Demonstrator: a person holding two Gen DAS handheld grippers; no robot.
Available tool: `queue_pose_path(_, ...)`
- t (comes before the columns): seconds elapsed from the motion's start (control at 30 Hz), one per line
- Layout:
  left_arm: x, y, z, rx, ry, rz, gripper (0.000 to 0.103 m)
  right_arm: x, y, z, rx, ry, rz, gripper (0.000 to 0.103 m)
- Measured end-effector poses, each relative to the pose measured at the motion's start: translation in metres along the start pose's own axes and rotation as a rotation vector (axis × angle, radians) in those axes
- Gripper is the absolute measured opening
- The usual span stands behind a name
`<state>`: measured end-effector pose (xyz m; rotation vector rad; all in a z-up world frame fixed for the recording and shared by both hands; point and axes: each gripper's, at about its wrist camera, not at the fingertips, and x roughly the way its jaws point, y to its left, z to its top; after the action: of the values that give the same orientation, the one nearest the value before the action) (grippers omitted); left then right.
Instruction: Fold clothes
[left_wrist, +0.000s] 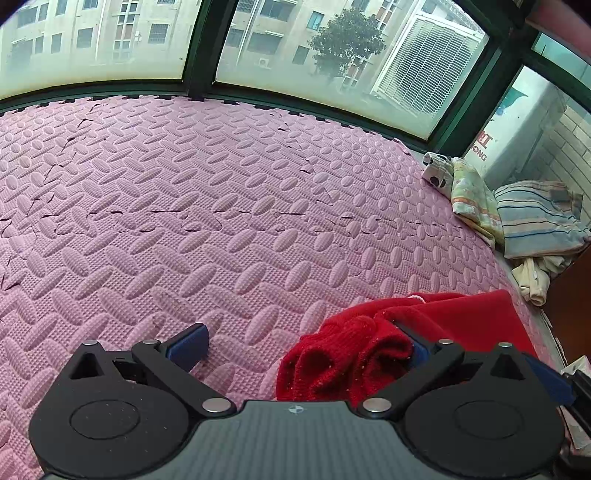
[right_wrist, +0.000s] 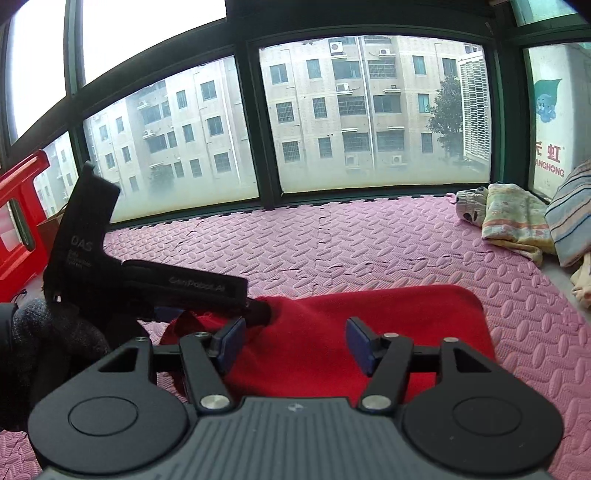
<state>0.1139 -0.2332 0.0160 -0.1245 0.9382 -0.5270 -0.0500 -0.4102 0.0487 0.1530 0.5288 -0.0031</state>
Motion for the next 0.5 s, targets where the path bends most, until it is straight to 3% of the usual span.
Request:
queue_pose_path(0.2, 0.0, 0.0, 0.0, 0.003, -0.002, -0.002, 0.103, 0.019, -0.051, 0.018, 0.043, 0.031, -0.124, 0.061)
queue_pose_path(0.4, 0.0, 0.0, -0.001, 0.006, -0.005, -0.002, 0.103, 0.059, -0.084, 0.023, 0.079, 0.184, -0.148, 0.062)
queue_pose_path(0.5, 0.0, 0.0, -0.001, 0.012, -0.009, -0.004, 0.103, 0.062, -0.083, 0.017, 0.046, 0.195, -0.136, 0.063)
